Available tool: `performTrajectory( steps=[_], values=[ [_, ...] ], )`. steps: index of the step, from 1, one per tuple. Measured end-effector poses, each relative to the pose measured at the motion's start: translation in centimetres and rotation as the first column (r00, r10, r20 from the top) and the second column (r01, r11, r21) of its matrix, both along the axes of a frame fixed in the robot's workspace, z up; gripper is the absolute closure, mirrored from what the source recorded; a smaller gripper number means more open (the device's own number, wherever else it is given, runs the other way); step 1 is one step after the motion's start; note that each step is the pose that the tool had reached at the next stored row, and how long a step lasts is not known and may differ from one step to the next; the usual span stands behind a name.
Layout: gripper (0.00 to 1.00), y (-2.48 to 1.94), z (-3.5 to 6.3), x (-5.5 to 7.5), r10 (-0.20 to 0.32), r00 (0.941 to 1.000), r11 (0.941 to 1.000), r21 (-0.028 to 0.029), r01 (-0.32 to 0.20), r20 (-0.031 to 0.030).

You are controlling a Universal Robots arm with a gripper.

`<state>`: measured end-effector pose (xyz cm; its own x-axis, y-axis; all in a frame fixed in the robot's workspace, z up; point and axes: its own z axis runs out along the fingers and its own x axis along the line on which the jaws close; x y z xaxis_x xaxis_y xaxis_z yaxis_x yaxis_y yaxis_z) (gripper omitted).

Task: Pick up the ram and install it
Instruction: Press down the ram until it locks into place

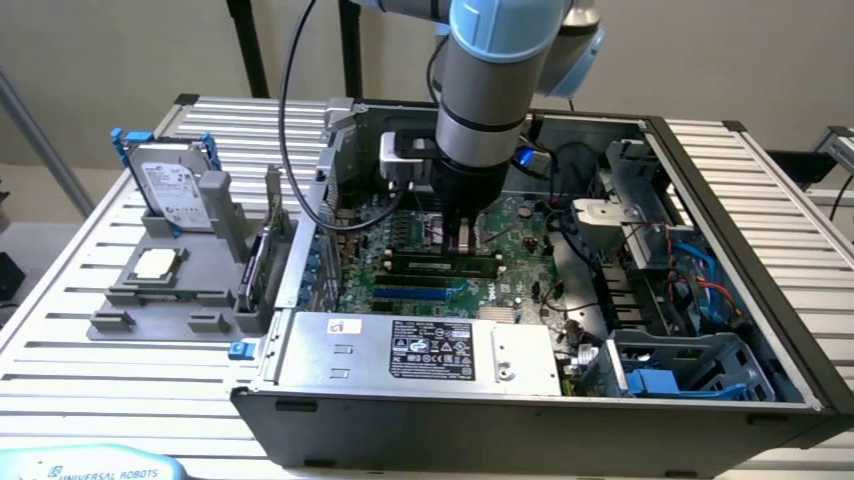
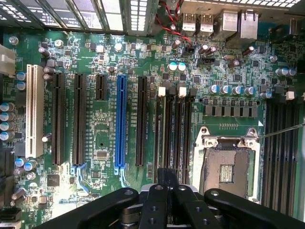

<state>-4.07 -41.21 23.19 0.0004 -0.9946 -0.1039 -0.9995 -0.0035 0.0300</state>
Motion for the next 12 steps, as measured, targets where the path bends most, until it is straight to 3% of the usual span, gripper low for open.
performTrajectory(
  steps=[12],
  values=[
    [0.89, -0.01, -0.71, -0.07, -0.016, 0.9999, 0.9999, -0.0006, 0.016, -0.0001]
  ],
)
